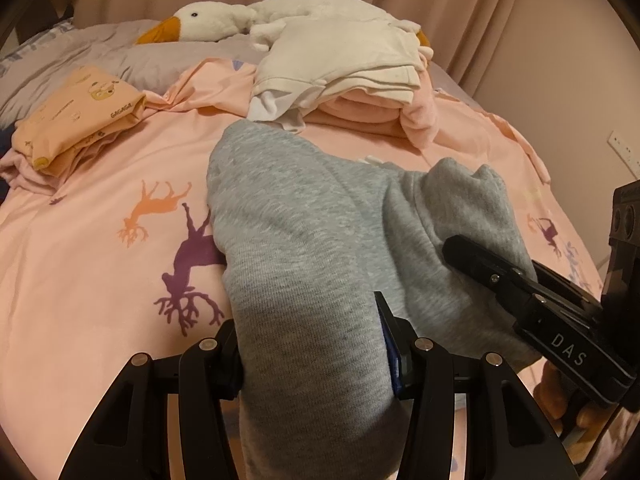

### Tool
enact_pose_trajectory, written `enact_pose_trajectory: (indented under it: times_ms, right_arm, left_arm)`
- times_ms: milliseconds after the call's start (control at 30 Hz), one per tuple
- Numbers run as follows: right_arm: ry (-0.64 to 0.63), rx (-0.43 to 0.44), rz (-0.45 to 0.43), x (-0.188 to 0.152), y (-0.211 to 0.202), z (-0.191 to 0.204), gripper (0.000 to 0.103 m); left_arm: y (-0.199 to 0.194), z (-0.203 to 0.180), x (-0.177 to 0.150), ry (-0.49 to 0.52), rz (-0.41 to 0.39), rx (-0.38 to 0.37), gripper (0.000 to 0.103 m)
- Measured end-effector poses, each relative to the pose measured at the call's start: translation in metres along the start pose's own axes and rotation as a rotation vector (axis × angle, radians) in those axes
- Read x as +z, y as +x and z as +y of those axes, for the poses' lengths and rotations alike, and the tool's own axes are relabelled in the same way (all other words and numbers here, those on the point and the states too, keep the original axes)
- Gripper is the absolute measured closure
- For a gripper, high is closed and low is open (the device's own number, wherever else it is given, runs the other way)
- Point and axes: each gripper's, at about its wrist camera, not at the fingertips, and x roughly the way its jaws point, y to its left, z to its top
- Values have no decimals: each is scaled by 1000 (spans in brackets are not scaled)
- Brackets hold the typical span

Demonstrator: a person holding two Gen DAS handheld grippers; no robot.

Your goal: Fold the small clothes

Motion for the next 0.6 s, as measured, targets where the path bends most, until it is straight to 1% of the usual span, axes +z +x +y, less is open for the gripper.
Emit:
enact_pose_trajectory:
  times_ms: [300, 600]
  right_arm:
    - [43, -17, 50, -2, 3, -15, 72]
    - [120, -38, 113, -7, 10, -34, 69]
  left_arm:
    - [1, 1, -2, 3, 14, 20, 52]
    - [0, 5, -5, -5, 34, 41, 52]
